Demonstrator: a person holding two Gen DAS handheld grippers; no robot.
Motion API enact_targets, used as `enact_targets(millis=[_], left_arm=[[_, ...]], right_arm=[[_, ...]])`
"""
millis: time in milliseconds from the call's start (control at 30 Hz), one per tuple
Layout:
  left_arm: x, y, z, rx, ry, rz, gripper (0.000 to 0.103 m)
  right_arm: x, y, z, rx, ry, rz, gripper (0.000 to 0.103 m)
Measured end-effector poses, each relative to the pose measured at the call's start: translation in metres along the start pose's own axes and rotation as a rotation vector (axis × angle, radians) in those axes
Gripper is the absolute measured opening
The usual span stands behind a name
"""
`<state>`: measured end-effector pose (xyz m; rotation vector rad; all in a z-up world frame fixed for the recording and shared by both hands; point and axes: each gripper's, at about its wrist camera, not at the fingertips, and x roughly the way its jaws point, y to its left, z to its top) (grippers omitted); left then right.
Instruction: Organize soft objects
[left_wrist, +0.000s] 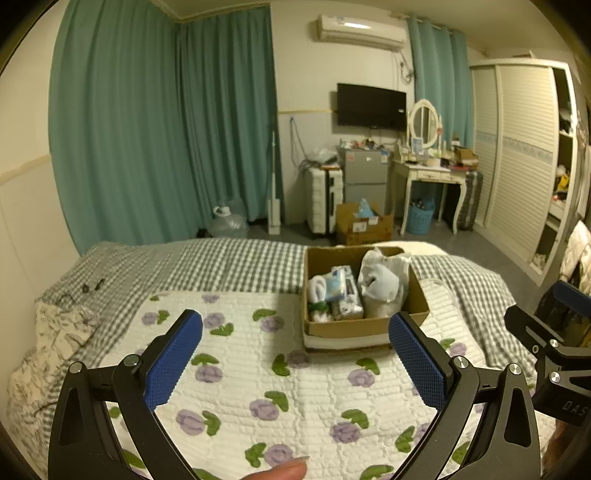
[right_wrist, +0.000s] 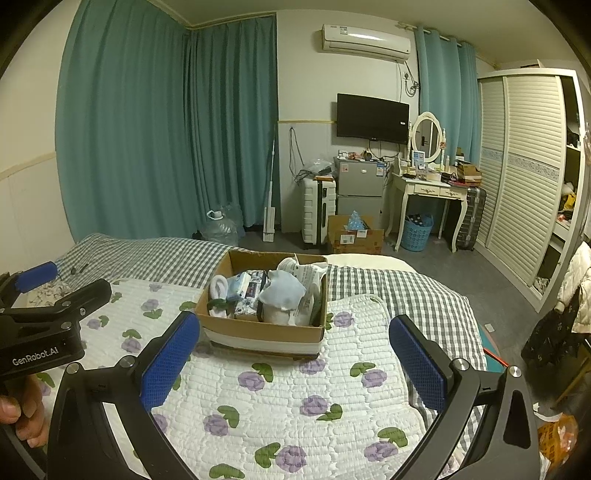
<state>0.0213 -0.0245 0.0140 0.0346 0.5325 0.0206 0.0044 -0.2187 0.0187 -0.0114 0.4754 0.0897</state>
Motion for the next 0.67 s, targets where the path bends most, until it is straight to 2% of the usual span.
enact_targets(millis=[667], left_arm=[[-0.0014, 0.0004, 0.0018, -0.012, 0.004, -0.008, 0.103]], right_arm=[[0.0031, 0.0000, 0.0027, -0.002, 0.009, 0.001, 0.103]])
